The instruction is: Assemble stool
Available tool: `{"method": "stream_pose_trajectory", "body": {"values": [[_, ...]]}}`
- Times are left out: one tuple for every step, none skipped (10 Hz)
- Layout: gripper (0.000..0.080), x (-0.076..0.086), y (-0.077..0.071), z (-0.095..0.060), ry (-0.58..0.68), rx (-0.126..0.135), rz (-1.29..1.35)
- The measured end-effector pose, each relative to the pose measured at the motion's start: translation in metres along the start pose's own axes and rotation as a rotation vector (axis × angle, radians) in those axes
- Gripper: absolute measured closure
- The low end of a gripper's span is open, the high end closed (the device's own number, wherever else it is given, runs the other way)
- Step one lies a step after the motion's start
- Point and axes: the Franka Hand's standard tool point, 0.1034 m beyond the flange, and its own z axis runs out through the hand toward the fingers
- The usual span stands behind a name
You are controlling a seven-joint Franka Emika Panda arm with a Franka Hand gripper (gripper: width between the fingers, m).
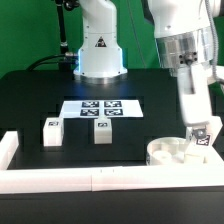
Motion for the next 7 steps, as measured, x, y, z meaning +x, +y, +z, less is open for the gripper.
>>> {"method": "stream_pose_trajectory", "body": {"values": [[0.0461, -0.001, -0.001, 0.000, -0.014, 0.025, 0.080], [0.0461, -0.001, -0.002, 0.001, -0.044, 0.058, 0.174], [0.0461, -0.002, -0.001, 0.001, -0.048, 0.068, 0.135], [0.0461, -0.003, 0.000, 0.001, -0.047, 0.067, 0.116], [0.0277, -0.003, 0.000, 0.001, -0.047, 0.067, 0.116], [0.0277, -0.005, -0.001, -0.003, -0.048, 0.065, 0.016], [0.0173, -0.009, -0.004, -0.015, -0.055, 0.060, -0.142]]}}
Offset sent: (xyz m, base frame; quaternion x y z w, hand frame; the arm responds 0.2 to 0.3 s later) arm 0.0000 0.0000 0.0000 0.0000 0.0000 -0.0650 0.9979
